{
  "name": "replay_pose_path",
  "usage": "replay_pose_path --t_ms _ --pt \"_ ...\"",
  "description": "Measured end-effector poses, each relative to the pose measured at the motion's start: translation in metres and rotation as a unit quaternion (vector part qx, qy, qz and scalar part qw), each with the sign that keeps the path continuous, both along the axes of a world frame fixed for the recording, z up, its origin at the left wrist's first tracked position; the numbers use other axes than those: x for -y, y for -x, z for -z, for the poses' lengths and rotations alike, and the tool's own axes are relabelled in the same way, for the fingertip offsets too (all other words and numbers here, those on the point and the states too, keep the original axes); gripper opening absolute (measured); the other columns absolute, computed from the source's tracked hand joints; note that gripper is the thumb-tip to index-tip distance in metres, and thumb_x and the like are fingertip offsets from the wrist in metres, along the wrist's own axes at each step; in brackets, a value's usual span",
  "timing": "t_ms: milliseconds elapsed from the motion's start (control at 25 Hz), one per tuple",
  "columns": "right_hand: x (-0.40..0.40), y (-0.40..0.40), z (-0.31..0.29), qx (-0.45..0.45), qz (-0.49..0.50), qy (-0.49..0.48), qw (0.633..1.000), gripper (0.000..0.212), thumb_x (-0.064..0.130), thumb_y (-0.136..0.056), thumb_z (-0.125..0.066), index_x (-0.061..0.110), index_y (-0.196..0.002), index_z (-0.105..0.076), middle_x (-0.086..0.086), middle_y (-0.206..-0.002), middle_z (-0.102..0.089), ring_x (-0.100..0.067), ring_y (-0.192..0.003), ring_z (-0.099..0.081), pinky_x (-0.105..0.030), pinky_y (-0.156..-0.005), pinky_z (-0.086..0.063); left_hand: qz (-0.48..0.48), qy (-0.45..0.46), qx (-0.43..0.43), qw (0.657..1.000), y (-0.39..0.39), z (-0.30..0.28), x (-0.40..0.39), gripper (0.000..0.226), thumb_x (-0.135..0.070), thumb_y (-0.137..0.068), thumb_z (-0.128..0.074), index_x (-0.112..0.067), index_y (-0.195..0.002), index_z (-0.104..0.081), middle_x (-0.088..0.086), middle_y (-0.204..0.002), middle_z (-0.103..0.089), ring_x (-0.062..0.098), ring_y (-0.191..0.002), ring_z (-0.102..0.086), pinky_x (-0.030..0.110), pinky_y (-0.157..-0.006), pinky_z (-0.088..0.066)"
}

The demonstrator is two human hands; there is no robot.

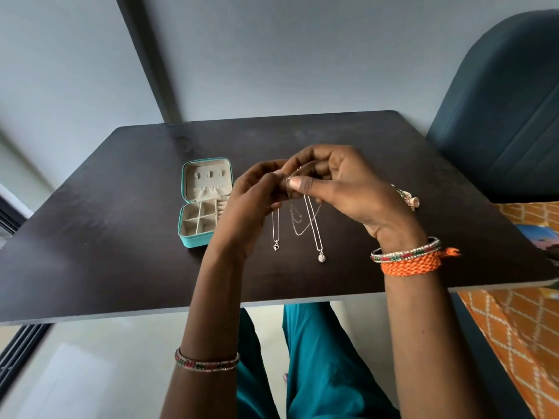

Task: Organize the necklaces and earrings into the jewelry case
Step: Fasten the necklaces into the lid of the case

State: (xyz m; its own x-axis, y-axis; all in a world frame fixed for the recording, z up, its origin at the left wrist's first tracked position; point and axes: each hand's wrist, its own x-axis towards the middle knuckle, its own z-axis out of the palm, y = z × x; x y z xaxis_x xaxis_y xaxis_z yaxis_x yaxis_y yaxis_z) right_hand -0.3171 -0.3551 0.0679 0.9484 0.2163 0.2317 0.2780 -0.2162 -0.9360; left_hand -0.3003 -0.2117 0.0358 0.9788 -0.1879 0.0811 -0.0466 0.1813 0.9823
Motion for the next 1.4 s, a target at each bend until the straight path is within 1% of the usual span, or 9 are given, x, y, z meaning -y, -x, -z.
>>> replay_pose_path --t_ms 120,320,480,600,720,880,1040,1120,1400 --pt "0.001 -0.004 0.007 0.027 0.05 -0.016 0.998 0.017 -0.002 -0.082 -0.067 0.014 -0.082 -0.066 -0.013 -0.082 -0.072 -0.017 -0.076 -0.068 -0.032 -0.076 -0.056 0.022 0.013 0.018 1.0 0.005 -0.004 -0.002 0.02 -0.005 -0.097 -0.042 -0.008 -0.106 -0.06 0.005 -0.084 -0.068 0.012 -0.071 -0.068 0.016 -0.064 -0.05" --pt "0.0 -0.011 0.018 0.051 0.122 -0.053 0.99 0.016 -0.002 -0.082 -0.067 0.014 -0.08 -0.066 -0.004 -0.078 -0.069 0.004 -0.062 -0.061 -0.01 -0.057 -0.044 0.023 0.02 0.0 1.0 0.009 -0.01 -0.007 0.026 -0.006 -0.097 -0.045 -0.007 -0.122 -0.053 0.005 -0.077 -0.071 0.01 -0.06 -0.063 0.018 -0.062 -0.049" --pt "0.001 -0.015 0.027 0.027 0.178 -0.069 0.981 0.01 0.003 -0.087 -0.062 0.011 -0.089 -0.069 -0.009 -0.082 -0.07 0.006 -0.05 -0.054 -0.01 -0.052 -0.039 0.025 0.047 -0.02 0.998 0.009 -0.01 -0.009 0.028 -0.006 -0.095 -0.048 -0.015 -0.12 -0.053 0.004 -0.079 -0.072 0.018 -0.071 -0.053 0.016 -0.058 -0.046" --pt "-0.007 -0.011 0.033 -0.084 0.135 -0.115 0.98 0.019 0.017 -0.095 -0.055 0.014 -0.084 -0.071 0.0 -0.074 -0.071 0.0 -0.04 -0.041 -0.013 -0.039 -0.03 0.028 0.052 -0.026 0.998 0.009 -0.009 -0.008 0.035 -0.005 -0.093 -0.051 -0.015 -0.127 -0.052 0.004 -0.084 -0.069 0.016 -0.067 -0.046 0.017 -0.055 -0.043" --pt "-0.009 -0.007 0.037 -0.202 0.048 -0.19 0.96 0.028 0.031 -0.091 -0.056 0.02 -0.072 -0.073 0.006 -0.068 -0.068 -0.002 -0.043 -0.039 -0.016 -0.04 -0.025 0.026 0.046 -0.031 0.998 0.012 -0.009 -0.008 0.039 -0.006 -0.093 -0.051 -0.017 -0.13 -0.051 0.0 -0.081 -0.067 0.009 -0.058 -0.045 0.022 -0.06 -0.04" --pt "-0.003 -0.008 0.04 -0.228 -0.017 -0.244 0.943 0.023 0.04 -0.076 -0.06 0.021 -0.073 -0.073 0.003 -0.072 -0.061 -0.005 -0.053 -0.042 -0.021 -0.053 -0.032 0.032 0.077 -0.045 0.996 0.013 -0.013 -0.011 0.031 -0.007 -0.092 -0.048 -0.019 -0.12 -0.055 -0.001 -0.079 -0.069 0.007 -0.054 -0.047 0.025 -0.066 -0.04" --pt "0.005 -0.009 0.039 -0.239 -0.045 -0.329 0.913 0.024 0.036 -0.077 -0.058 0.024 -0.056 -0.056 0.003 -0.077 -0.061 -0.008 -0.066 -0.053 -0.025 -0.066 -0.037 -0.013 0.13 -0.08 0.988 0.009 -0.012 -0.015 0.023 -0.004 -0.094 -0.041 -0.014 -0.099 -0.06 -0.006 -0.057 -0.055 0.003 -0.047 -0.046 0.022 -0.065 -0.036" --pt "0.007 -0.011 0.041 -0.237 -0.023 -0.34 0.91 0.02 0.033 -0.077 -0.058 0.022 -0.06 -0.053 -0.001 -0.082 -0.065 -0.009 -0.065 -0.055 -0.025 -0.066 -0.043 -0.022 0.142 -0.092 0.985 0.009 -0.01 -0.018 0.022 -0.005 -0.094 -0.04 -0.014 -0.101 -0.058 -0.006 -0.057 -0.056 0.003 -0.046 -0.047 0.02 -0.061 -0.038" --pt "-0.012 -0.013 0.052 -0.254 -0.06 -0.356 0.897 0.019 0.021 -0.079 -0.059 0.013 -0.096 -0.059 -0.003 -0.085 -0.071 -0.015 -0.077 -0.064 -0.026 -0.07 -0.05 0.019 0.136 -0.096 0.986 0.012 -0.011 -0.011 0.043 -0.012 -0.095 -0.043 -0.016 -0.137 -0.036 0.01 -0.097 -0.068 0.005 -0.042 -0.047 0.022 -0.053 -0.036"
